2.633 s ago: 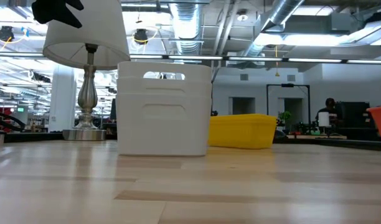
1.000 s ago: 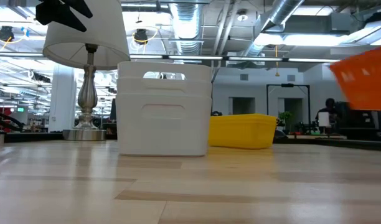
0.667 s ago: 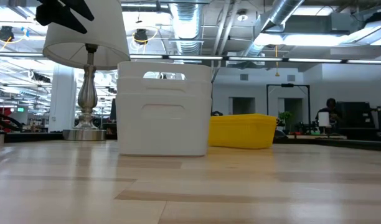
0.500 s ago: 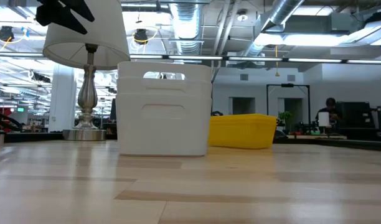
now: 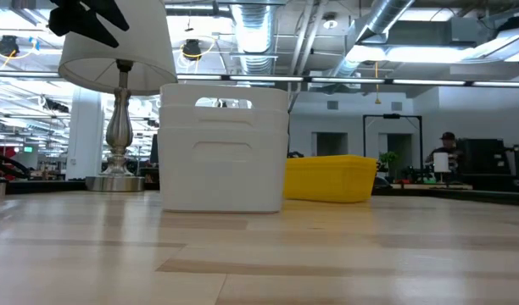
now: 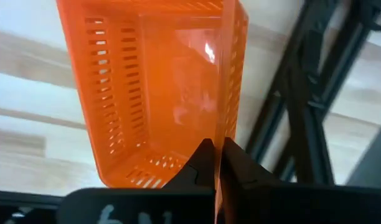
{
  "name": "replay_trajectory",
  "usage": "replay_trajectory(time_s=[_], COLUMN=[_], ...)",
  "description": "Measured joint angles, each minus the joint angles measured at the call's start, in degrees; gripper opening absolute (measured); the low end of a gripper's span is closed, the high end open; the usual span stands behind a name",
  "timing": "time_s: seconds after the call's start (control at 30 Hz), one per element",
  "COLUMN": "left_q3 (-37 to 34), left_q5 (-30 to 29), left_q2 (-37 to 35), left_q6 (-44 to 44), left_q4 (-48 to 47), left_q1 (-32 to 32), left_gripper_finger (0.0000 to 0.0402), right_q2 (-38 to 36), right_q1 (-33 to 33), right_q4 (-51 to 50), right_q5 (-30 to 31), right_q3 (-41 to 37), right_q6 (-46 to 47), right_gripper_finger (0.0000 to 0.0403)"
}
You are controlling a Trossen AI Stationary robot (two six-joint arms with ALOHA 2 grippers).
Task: Stack baskets by color
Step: Stack the middle orange bin on the right orange bin
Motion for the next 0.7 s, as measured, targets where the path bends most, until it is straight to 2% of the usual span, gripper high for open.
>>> replay_trajectory(time_s=[0.33, 0.7], left_q3=[0.0, 0.0], left_q5=[0.0, 0.0], left_q2=[0.0, 0.0], left_q6=[0.0, 1.5], left_q4=[0.0, 0.0], left_q1=[0.0, 0.0], left_gripper_finger=[0.0249, 0.0249], right_q2=[0.0, 3.3], right_q1=[-4.1, -6.2], right_q4=[5.8, 10.9], right_q5=[9.1, 12.1], right_q3=[0.0, -0.1], right_q6=[-3.1, -4.2], right_gripper_finger=[0.0015, 0.0017])
